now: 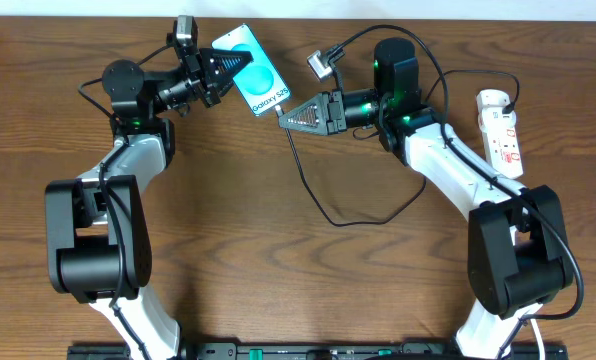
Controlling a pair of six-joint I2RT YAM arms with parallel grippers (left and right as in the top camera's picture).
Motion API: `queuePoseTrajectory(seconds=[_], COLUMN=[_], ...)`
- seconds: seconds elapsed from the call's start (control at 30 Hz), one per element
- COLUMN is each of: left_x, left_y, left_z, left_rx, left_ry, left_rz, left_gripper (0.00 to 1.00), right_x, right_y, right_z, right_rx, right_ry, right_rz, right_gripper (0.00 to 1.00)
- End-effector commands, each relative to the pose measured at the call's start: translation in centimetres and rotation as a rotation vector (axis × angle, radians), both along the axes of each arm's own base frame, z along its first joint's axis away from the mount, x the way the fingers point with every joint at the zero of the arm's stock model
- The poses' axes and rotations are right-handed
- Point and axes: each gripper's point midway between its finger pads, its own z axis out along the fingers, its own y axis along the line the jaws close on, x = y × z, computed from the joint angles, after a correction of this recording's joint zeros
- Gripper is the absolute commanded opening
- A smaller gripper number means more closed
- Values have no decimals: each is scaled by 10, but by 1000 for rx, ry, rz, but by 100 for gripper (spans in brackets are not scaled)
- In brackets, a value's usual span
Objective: Plug charger to phone and switch on socket
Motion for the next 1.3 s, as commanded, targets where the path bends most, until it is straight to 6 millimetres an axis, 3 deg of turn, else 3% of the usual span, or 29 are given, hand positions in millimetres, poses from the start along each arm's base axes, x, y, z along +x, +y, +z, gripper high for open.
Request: queuePoseTrajectory(seconds=[0.0, 1.27], left_x=[-1, 5], left_y=[-5, -3], left_z=[5, 7], left_rx=[0, -19], left_ry=[-20, -7], left_rz=[-13, 24], left_gripper=[7, 7], right_x=[4, 4], right_y=[0, 0], right_z=[1, 1], right_rx=[0, 0], right_ry=[-19, -22], right_rz=[-11, -12], right_gripper=[1, 1])
